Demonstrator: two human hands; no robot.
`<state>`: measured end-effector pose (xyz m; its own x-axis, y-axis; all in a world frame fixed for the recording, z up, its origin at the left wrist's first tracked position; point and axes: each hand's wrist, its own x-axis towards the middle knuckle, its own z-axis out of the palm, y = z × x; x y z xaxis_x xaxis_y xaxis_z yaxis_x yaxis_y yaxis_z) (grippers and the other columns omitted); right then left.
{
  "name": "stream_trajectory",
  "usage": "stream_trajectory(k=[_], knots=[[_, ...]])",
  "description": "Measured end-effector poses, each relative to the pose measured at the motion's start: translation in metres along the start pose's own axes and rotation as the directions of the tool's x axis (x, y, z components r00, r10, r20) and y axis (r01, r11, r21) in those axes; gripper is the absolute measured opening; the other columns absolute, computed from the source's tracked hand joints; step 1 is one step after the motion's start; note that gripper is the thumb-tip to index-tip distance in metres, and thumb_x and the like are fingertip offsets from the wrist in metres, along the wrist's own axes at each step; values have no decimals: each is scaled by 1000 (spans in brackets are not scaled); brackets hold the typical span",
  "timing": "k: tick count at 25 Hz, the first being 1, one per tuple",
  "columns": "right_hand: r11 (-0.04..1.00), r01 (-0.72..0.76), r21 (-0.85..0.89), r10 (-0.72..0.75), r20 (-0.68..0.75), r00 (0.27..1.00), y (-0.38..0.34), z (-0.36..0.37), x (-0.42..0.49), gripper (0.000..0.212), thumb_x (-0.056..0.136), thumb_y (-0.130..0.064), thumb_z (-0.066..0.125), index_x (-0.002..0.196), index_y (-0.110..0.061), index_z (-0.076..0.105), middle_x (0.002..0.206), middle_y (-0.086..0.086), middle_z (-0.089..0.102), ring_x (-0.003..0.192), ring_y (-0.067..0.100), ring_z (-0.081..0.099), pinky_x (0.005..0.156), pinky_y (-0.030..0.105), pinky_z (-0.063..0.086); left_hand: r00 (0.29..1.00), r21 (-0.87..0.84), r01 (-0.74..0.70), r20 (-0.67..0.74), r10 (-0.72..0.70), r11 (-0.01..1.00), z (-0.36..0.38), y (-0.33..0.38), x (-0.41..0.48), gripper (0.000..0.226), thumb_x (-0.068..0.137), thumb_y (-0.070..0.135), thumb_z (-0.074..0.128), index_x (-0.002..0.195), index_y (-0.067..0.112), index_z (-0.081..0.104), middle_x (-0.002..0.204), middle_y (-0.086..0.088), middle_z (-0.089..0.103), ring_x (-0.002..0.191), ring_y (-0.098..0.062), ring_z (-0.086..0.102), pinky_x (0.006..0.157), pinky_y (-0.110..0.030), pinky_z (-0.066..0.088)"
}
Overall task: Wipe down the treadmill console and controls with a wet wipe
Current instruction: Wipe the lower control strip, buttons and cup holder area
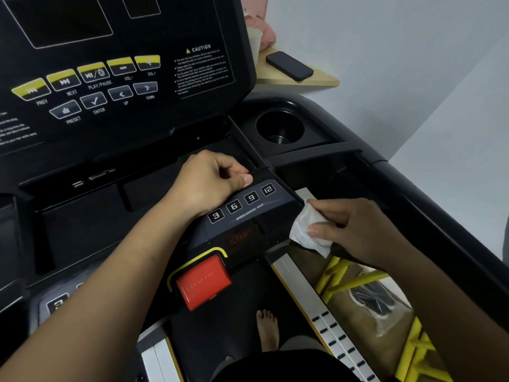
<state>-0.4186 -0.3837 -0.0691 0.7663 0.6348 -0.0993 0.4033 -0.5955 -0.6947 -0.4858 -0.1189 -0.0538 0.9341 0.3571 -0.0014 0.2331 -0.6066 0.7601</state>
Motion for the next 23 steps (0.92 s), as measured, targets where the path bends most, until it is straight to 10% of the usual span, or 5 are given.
stream_trajectory(k=[9,15,20,23], knots=[[993,-116,6,115,-151,982,-34,23,47,29,92,-45,60,104,-23,74,87,-2,74,82,13,68,67,20,48,1000,-8,-17,0,17,1000,0,0,-1,8,82,32,77,76,35,73,75,16,69,76,5,63,74,-15,44],[999,-25,-33,26,26,999,-21,27,29,61,88,-44,65,144,-31,46,116,-17,61,96,-1,60,74,13,48,999,12,-37,-23,37,999,2,-5,0,4,82,33,77,83,29,76,78,12,69,81,-5,65,81,-26,50],[997,-30,-67,20,-138,990,-21,18,45,23,87,-44,63,76,-25,70,64,-4,64,61,5,59,56,25,46,1000,-2,-25,-14,25,1000,2,-4,3,5,81,34,77,80,29,75,76,13,69,80,-6,65,84,-29,52],[1000,8,0,-8,-164,986,-38,26,57,9,88,-41,65,84,-36,71,72,-18,65,69,-5,60,60,15,41,999,4,-28,-19,28,1000,2,-4,3,5,81,34,77,81,28,76,77,11,70,79,-5,66,82,-28,52]])
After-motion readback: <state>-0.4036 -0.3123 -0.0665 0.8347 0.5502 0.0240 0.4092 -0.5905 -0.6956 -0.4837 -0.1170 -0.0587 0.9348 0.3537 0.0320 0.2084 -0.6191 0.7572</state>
